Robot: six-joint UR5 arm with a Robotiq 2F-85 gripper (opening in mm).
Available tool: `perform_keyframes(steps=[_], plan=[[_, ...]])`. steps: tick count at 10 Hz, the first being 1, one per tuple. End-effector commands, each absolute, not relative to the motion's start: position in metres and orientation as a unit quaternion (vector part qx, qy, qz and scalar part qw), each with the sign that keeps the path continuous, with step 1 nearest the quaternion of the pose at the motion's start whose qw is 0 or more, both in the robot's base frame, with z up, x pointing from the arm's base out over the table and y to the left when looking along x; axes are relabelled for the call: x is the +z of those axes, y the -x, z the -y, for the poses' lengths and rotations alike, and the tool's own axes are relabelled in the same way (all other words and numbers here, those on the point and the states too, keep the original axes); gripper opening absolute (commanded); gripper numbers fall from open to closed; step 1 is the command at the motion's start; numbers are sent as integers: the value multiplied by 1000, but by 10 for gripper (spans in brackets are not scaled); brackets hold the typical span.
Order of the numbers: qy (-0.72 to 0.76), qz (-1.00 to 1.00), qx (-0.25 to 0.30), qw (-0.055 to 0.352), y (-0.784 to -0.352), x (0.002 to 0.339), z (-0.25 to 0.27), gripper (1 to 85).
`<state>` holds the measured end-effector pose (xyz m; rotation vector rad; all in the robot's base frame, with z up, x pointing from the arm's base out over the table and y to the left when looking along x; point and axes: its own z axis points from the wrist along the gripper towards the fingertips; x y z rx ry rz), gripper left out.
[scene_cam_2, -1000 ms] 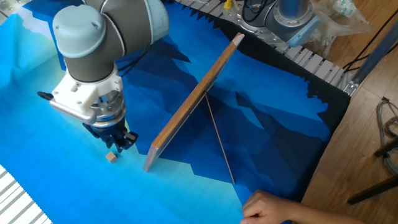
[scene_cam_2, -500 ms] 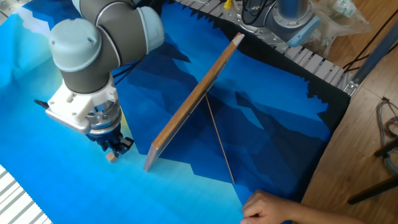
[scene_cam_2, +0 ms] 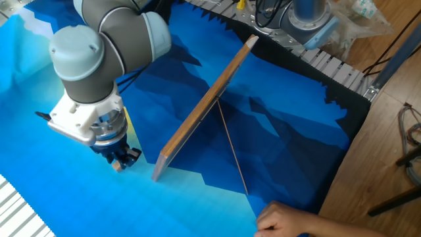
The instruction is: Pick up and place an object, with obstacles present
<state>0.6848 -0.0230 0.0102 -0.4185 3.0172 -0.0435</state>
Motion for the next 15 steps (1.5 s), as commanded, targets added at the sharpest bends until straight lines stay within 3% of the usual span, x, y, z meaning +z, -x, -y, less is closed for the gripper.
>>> perform_keyframes(steps=[1, 4, 7, 11, 15], plan=[[138, -989, -10, 48, -688, 8, 23, 377], [138, -989, -7, 49, -688, 7, 22, 370], [121, -992, -11, 46, -687, 7, 25, 167], [108, -993, -18, 38, -680, 14, 27, 67], [71, -997, -14, 26, -652, 72, 2, 13]])
